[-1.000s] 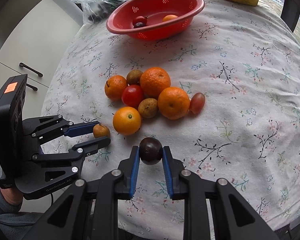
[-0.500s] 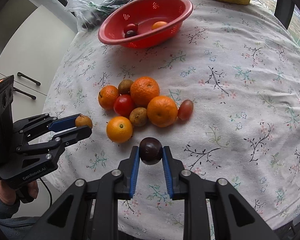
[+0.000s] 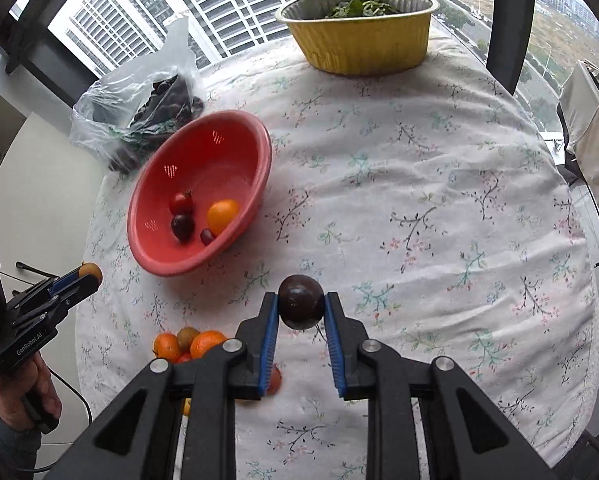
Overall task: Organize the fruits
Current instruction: 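Carry the plum and brown fruit into the red colander and open both grippers, then move both grippers back to the fruit pile and open them, then grasp a mandarin with the left gripper while the right gripper grasps another mandarin, then carry both mandarins into the red colander and open both grippers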
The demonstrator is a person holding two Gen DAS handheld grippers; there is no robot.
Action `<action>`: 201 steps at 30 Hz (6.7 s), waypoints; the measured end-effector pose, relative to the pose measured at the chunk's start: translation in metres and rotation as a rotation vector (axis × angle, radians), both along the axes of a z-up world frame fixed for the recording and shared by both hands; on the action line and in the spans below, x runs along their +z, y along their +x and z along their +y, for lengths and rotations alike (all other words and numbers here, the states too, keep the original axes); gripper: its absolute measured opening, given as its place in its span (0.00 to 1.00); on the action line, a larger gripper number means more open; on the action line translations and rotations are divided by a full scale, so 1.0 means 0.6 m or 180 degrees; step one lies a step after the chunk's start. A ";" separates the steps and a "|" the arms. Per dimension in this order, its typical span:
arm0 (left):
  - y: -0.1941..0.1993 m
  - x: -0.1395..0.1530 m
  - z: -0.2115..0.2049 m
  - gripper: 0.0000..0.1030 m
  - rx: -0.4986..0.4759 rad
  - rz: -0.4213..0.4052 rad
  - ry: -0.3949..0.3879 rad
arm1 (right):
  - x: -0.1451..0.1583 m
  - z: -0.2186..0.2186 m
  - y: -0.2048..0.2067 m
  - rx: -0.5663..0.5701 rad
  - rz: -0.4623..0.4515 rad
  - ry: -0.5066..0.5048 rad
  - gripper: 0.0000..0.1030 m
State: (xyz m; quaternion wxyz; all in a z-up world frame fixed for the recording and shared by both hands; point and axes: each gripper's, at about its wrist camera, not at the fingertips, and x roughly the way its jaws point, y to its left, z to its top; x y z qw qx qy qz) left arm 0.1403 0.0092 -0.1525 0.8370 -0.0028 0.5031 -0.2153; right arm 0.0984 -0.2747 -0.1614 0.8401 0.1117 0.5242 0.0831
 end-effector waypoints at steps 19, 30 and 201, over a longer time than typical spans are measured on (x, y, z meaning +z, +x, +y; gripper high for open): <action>0.135 -0.089 -0.128 0.25 -0.0174 0.0324 0.0221 | -0.043 0.171 0.232 0.0868 0.0275 -0.0102 0.25; 0.147 -0.124 -0.139 0.26 -0.0145 0.0416 0.0288 | -0.086 0.179 0.256 0.0966 0.0456 -0.0307 0.25; 0.187 -0.107 -0.136 0.32 -0.0161 0.0355 0.0189 | -0.059 0.133 0.260 0.0172 0.0626 0.0376 0.38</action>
